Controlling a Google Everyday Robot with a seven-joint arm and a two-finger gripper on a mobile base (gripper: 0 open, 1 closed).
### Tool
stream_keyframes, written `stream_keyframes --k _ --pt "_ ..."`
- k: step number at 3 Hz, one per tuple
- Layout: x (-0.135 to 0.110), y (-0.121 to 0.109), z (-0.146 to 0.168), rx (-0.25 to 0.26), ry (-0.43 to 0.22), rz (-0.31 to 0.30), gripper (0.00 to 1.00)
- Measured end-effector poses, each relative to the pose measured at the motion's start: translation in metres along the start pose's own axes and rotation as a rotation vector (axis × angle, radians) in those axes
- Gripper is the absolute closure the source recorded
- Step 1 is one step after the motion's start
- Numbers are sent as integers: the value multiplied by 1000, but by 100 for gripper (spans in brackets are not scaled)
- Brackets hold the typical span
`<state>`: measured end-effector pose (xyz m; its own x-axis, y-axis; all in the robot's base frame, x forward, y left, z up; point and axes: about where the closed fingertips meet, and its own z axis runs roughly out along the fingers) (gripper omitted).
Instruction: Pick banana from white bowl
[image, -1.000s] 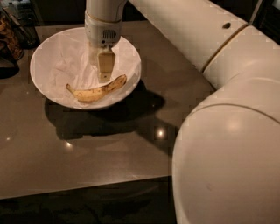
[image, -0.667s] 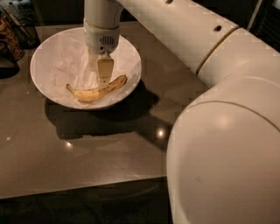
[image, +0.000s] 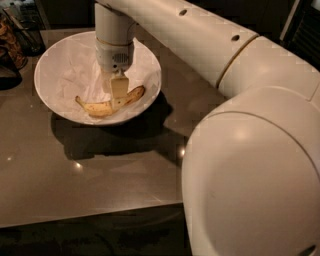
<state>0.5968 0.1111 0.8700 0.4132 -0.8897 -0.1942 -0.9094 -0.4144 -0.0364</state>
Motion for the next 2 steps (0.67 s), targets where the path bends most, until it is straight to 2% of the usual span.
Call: stream_keyframes --k 2 --pt "5 1 19 -32 3 -1 50"
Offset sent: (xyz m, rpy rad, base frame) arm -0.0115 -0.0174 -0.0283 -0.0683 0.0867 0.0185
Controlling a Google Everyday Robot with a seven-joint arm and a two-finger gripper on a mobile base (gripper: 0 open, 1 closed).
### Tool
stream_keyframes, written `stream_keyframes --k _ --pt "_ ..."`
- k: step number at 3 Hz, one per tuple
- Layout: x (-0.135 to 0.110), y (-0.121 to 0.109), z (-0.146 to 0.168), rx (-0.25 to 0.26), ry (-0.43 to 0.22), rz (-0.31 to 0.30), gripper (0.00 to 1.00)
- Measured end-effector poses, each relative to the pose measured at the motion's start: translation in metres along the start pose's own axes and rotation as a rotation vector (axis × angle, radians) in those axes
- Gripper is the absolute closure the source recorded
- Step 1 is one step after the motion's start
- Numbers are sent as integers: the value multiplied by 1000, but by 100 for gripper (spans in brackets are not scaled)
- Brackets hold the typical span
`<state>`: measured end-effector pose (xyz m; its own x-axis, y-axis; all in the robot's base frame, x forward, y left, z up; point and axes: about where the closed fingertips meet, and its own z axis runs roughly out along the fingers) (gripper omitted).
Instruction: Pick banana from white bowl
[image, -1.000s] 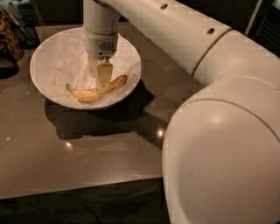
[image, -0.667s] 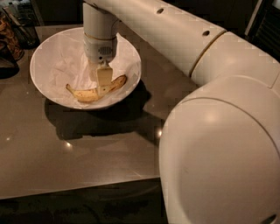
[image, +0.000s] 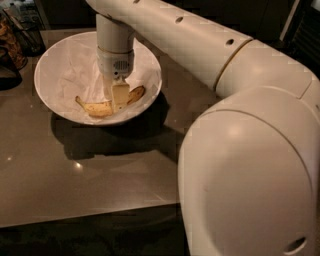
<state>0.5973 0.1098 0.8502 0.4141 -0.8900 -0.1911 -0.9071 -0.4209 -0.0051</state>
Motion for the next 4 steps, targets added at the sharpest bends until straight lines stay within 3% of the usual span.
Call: stream_keyframes --k 1,3,4 --pt "3 0 7 -12 -2 1 49" --pt "3 0 7 -12 -2 1 90" --pt "3 0 7 -12 -2 1 100"
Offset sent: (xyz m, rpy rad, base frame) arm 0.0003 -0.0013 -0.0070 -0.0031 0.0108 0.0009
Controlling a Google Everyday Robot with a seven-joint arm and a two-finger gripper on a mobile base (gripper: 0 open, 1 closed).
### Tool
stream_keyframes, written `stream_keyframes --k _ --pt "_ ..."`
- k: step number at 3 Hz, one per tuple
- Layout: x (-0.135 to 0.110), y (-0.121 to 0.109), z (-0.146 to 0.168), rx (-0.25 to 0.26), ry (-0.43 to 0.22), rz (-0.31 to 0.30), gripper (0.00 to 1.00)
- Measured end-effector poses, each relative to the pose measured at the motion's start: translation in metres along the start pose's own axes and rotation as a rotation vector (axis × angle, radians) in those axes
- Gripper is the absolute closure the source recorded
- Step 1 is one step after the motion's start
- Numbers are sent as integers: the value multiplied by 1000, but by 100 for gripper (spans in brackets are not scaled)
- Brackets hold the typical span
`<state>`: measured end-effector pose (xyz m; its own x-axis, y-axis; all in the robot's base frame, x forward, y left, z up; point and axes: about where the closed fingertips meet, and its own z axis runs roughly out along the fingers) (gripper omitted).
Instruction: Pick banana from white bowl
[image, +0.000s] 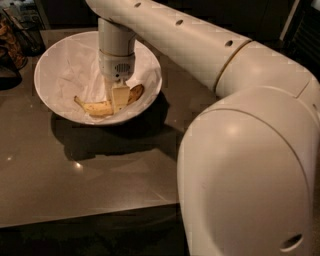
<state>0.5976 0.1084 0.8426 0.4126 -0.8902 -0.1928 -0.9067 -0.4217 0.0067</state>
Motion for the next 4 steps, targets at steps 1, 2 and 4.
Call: stream_keyframes --k 1,2,4 --pt "-5 15 -25 72 9 33 100" --pt "-10 36 -56 139 15 61 100" --pt "-20 52 -86 196 30 56 100"
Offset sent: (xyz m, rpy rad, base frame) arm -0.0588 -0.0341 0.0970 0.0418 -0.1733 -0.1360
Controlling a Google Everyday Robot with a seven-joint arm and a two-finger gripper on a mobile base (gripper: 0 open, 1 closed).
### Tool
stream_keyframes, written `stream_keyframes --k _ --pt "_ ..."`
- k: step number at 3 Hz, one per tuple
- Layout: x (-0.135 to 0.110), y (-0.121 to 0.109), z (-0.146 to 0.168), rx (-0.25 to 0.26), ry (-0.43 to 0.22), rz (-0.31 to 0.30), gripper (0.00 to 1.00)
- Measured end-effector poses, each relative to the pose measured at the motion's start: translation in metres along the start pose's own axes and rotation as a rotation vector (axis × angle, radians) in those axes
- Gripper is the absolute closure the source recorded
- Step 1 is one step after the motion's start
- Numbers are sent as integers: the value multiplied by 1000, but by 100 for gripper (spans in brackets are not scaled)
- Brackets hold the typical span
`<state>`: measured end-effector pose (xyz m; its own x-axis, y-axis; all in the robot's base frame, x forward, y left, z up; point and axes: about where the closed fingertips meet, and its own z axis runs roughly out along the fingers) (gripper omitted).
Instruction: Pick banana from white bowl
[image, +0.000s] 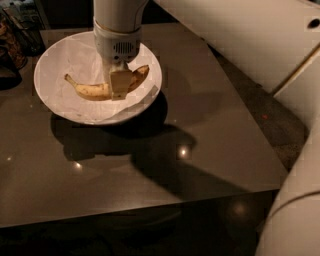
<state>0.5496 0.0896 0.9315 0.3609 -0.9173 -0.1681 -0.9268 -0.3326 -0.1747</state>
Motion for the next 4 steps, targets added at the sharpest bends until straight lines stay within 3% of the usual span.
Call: stream_keyframes --k 1,4 --pt "-7 4 -12 -5 5 -1 100" --pt "-30 132 -60 -41 -73 154 100"
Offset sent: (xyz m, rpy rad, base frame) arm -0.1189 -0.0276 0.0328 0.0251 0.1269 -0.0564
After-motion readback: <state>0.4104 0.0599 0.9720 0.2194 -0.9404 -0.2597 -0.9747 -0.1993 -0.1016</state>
